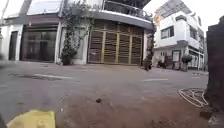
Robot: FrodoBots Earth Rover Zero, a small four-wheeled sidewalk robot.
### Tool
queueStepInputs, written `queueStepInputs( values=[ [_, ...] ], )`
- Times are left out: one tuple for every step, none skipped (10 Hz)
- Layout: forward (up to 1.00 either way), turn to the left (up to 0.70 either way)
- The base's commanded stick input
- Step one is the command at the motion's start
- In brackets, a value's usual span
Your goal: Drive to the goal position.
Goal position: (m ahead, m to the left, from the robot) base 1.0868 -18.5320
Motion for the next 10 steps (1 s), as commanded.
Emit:
queueStepInputs(
  values=[
    [0.00,0.00],
    [0.00,0.00],
    [0.00,0.00],
    [0.00,0.00],
    [0.27,0.00],
    [0.66,0.00],
    [0.70,-0.15],
    [0.70,-0.32],
    [0.70,-0.35],
    [0.70,-0.35]
  ],
)
